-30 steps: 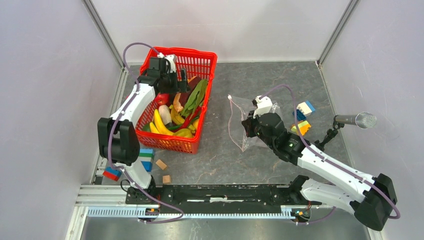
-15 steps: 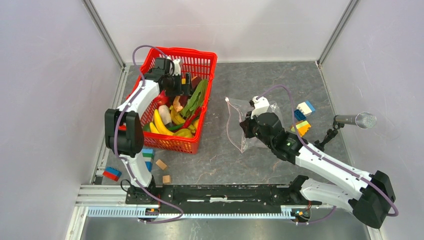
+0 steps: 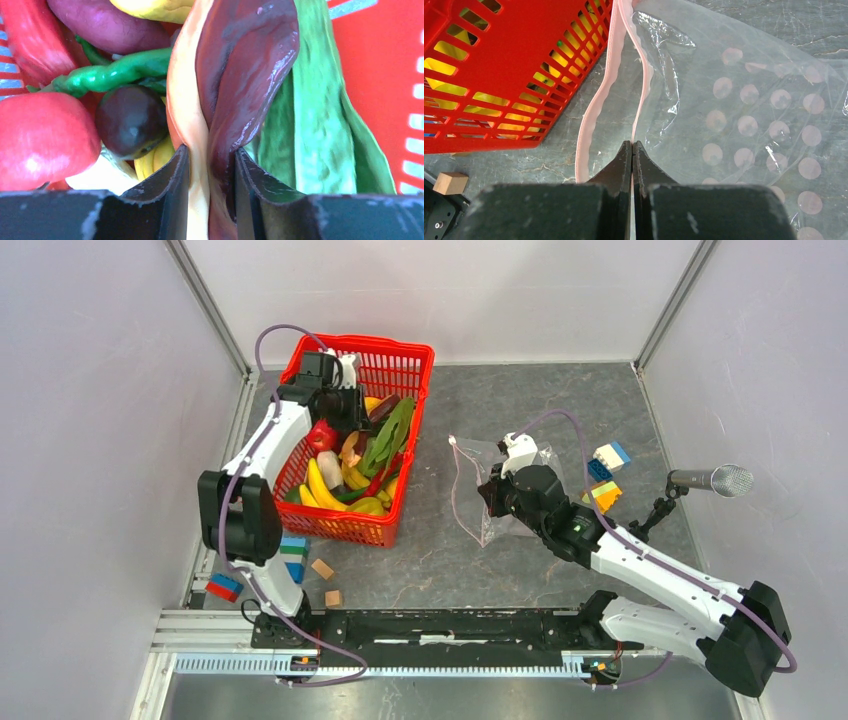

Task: Place the food in the zip-top bag and seal the zipper
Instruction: Pick up the fake food from the bin, then place the fake food in the zipper food storage bag.

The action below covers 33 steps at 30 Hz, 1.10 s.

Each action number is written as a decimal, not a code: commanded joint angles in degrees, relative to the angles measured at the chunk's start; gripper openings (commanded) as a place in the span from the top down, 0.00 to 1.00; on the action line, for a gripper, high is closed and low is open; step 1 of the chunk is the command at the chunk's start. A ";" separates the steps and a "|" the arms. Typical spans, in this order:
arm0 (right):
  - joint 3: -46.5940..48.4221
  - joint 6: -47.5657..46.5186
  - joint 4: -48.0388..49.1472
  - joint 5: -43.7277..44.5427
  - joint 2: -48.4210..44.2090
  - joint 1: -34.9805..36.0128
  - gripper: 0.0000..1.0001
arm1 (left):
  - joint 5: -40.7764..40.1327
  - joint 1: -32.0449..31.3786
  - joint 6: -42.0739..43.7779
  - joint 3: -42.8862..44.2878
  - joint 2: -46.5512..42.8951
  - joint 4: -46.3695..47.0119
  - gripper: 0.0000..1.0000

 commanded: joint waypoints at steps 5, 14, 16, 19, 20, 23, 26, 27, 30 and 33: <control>0.00 -0.15 2.85 -0.51 -1.07 0.18 1.00 | -2.81 -0.74 0.31 -1.99 -10.55 0.12 0.76; -1.02 0.71 3.90 -0.96 -1.27 0.19 1.00 | -4.11 -0.74 0.01 -3.35 -17.74 0.19 0.92; -0.92 0.67 4.04 -0.89 -1.35 0.17 1.00 | -2.41 -0.74 -0.75 -3.18 -20.07 0.22 0.92; -0.93 0.54 4.68 -0.21 -1.38 0.17 1.00 | 7.29 -0.83 -2.13 -3.39 -24.08 0.64 0.90; -0.84 0.64 4.86 0.20 -1.25 0.16 1.00 | 11.05 -1.10 -2.15 -3.52 -25.19 0.72 0.90; -1.11 1.73 6.30 1.82 -1.60 0.17 1.00 | 15.07 -5.55 -0.74 -2.88 -27.90 -1.61 0.88; -1.62 2.99 8.45 3.82 -2.16 0.16 1.00 | 6.99 -15.71 3.86 -0.24 -28.69 -7.61 0.86; -1.54 3.29 8.73 4.31 -2.24 0.21 1.00 | 5.48 -18.28 4.69 0.47 -28.50 -9.17 0.85; -1.53 4.95 8.83 6.95 -2.61 0.17 1.00 | -0.24 -23.64 5.20 2.03 -28.60 -12.65 0.85; -2.24 6.89 8.78 9.38 -3.50 0.17 1.00 | -8.40 -28.26 6.28 2.91 -28.91 -16.22 0.85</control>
